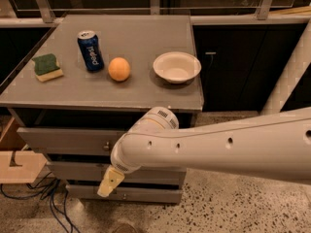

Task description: Close top drawer

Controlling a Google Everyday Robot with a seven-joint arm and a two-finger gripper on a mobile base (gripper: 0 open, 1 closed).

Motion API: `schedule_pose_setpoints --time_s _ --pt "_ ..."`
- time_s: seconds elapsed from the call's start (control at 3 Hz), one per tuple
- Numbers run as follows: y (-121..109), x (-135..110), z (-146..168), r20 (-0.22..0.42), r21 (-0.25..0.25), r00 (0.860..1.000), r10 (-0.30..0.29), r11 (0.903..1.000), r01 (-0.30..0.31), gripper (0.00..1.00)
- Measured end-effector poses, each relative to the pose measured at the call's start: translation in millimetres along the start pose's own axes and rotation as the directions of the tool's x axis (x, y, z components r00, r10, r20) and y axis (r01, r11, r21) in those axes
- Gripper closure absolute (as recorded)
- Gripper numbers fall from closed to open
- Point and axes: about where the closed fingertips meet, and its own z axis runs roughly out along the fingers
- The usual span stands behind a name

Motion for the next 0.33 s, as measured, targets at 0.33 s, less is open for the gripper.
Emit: schedule_pose_setpoints --time_s 0.33 --pt "0.0 0.0 0.0 0.000 0.000 1.000 0.000 1.0000 0.000 0.00"
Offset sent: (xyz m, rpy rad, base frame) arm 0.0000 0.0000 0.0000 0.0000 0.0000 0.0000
